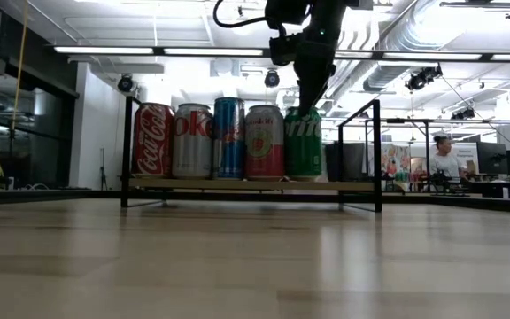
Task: Place canned beverage on shelf
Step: Put the top green soda can on the shelf, then put the right green soda can on the shelf aligned with the other green soda can
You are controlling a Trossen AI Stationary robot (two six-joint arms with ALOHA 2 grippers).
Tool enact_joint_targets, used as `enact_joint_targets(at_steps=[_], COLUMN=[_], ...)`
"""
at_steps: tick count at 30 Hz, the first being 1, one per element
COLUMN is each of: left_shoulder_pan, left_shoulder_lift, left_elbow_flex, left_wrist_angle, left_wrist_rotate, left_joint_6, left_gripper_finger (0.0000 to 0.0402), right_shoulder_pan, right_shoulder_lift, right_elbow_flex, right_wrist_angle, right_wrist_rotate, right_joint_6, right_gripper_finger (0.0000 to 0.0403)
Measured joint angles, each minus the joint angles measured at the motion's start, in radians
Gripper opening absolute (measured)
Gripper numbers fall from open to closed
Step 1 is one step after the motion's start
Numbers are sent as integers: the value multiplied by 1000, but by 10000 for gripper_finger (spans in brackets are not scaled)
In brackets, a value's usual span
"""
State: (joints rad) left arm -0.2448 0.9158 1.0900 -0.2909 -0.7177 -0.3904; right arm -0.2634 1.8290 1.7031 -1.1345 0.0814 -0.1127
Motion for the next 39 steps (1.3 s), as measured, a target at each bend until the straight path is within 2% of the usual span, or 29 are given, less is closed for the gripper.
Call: enact_joint_targets(at_steps=[10,23,32,39], left_shoulder_pan=[0,0,0,0], left_shoulder_lift=[0,0,0,0], left_elbow_flex=[0,0,0,0], left_wrist_angle=[0,1,1,0], left_wrist_rotate=[0,0,1,0], left_joint_6=[0,0,0,0], left_gripper_finger=[365,365,365,365], right_shoulder_pan=[0,0,0,0], right_shoulder_lift=[0,-3,-3,-4], right_elbow_flex=[0,2,37,131], right_wrist_angle=[-2,-20,-166,-300], right_wrist_rotate=[-24,-24,-48,-48], right_joint_6=[0,-1,-72,-79], right_gripper_finger=[279,346,348,348])
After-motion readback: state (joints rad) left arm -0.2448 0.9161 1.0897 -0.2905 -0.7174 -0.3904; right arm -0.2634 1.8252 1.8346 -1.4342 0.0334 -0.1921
